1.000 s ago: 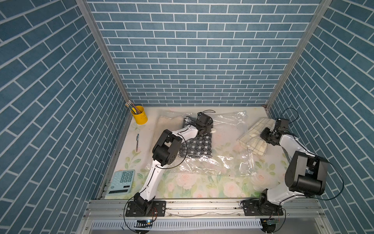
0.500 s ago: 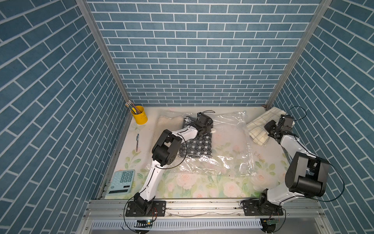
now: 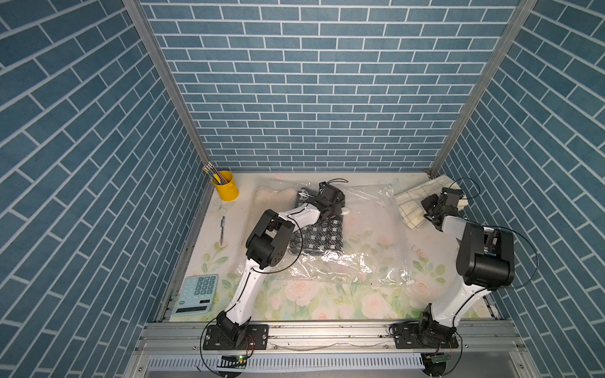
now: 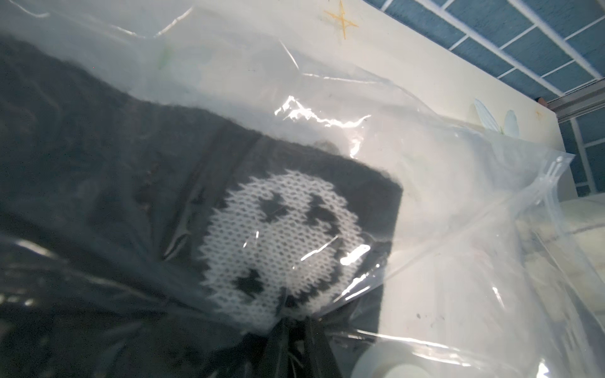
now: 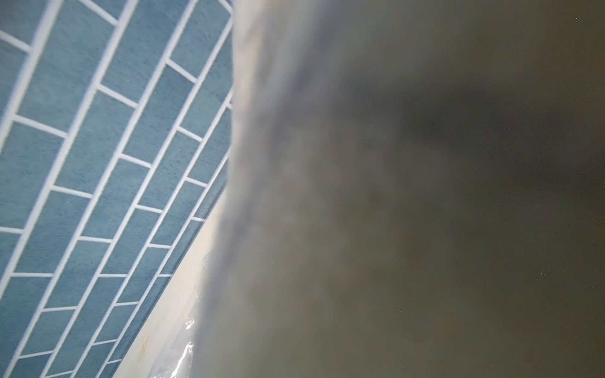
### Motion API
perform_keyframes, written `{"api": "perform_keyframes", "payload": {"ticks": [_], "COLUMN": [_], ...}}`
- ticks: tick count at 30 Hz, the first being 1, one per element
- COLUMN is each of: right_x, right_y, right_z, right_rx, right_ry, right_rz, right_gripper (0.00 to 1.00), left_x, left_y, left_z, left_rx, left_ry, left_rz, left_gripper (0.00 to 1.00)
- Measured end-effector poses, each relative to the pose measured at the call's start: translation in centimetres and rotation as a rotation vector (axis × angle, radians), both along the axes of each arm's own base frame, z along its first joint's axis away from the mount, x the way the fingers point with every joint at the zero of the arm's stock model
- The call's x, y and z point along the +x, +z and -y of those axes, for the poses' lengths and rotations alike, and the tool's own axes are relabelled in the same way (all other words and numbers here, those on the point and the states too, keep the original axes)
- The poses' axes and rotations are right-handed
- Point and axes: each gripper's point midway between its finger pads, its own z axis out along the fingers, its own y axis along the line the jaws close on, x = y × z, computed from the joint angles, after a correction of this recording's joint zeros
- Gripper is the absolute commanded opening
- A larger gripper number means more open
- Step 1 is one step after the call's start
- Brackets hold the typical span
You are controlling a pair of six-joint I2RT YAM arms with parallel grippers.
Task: Take the scarf out of the vacuum bag
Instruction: Place the scarf at the corner of the board.
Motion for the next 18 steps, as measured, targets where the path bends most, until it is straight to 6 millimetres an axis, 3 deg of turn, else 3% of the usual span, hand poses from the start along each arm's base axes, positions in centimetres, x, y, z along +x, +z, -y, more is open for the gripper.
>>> {"api": "perform_keyframes", "payload": {"ticks": [6, 10, 13, 18], "right_x": [6.1, 8.5, 9.3, 8.0], "right_y": [0.8, 1.1, 1.3, 2.0], "right_z": [-1.4, -2.1, -2.1, -1.2], "right_rx": [0.036, 0.008, -0.048, -0.175], "right_ry": [0.131, 0.237, 0.302, 0.347], "right_rz": [0.023, -0.024, -0.090, -0.238], "right_gripper": [0.00, 0.00, 0.00, 0.00], "left_x": [-0.1, -0.1, -0.2, -0.3], "left_y": [0.0, 0.0, 0.1, 0.1], "left_z": [0.0, 0.1, 0.1, 0.2], "left_rx": [0.003, 0.001, 0.005, 0.009], "left_ry": [0.002, 0.004, 0.004, 0.001], "left_rz": [-0.002, -0.007, -0.009, -0.014], "left_gripper": [0.16, 0.15, 0.15, 0.16]}}
